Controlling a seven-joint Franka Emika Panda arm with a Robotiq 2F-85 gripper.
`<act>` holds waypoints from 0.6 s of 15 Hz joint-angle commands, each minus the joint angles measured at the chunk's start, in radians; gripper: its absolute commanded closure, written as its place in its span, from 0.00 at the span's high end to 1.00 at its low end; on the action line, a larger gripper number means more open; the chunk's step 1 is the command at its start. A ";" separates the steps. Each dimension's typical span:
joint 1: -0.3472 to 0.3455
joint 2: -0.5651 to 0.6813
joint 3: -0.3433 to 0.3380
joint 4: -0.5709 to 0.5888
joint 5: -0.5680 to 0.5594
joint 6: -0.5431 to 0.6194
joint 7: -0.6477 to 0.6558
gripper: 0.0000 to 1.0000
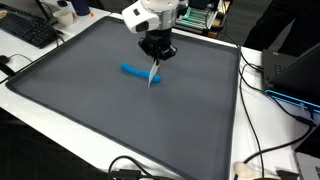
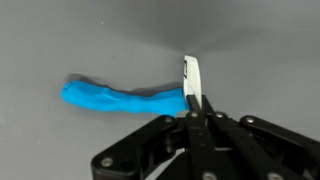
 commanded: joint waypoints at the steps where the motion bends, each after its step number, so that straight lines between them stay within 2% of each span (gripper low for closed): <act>1: -0.004 -0.025 -0.002 -0.030 0.030 -0.040 -0.010 0.01; 9: 0.002 -0.067 -0.005 -0.035 0.006 -0.019 -0.009 0.01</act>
